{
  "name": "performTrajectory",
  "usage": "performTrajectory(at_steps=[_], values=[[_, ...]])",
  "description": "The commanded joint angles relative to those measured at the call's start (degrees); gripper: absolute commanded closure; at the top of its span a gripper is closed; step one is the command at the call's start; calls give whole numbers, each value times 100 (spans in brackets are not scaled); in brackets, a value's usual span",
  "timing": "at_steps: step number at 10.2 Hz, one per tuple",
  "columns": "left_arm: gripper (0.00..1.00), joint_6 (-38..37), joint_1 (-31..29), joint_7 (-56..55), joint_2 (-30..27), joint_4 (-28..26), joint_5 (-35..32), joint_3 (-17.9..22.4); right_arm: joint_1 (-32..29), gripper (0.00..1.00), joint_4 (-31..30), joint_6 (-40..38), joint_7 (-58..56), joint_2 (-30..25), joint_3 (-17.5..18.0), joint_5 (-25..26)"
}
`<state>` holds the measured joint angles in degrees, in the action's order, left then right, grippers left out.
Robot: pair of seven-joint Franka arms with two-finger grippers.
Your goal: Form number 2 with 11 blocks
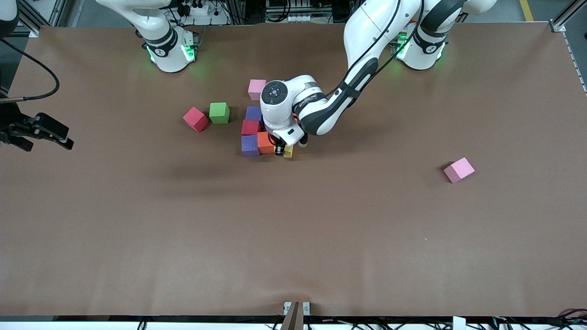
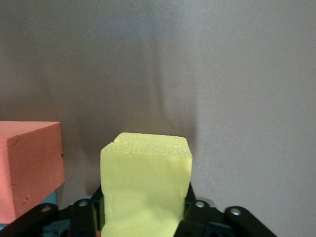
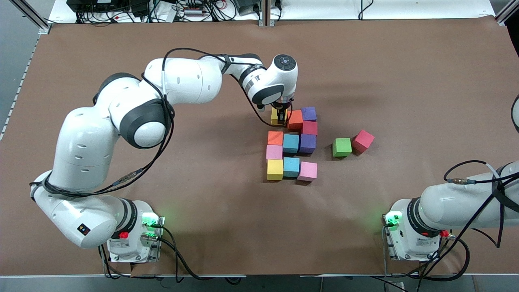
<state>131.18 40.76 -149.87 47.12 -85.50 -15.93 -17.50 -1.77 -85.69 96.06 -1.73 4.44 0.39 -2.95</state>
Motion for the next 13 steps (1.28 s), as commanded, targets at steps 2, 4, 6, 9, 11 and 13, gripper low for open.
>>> performTrajectory(at_steps=[2,4,6,9,11,13], values=[[0,-101,125,-43,105,148,28,19,-43,0,-71,35,-64,-66,22,-56],[0,-128,107,53,61,148,11,19,-43,0,-62,35,-64,-66,22,-56],[0,-355,81,203,0,165,11,19,-43,0,-62,35,-64,-66,22,-56],[0,-593,55,370,-80,174,37,10,-43,0,-62,35,-64,-66,22,-56],[0,-760,55,431,-176,183,46,-7,-43,0,-62,35,-64,-66,22,-65],[0,-962,46,598,-273,183,63,-42,-43,0,-62,35,-64,-66,22,-56]])
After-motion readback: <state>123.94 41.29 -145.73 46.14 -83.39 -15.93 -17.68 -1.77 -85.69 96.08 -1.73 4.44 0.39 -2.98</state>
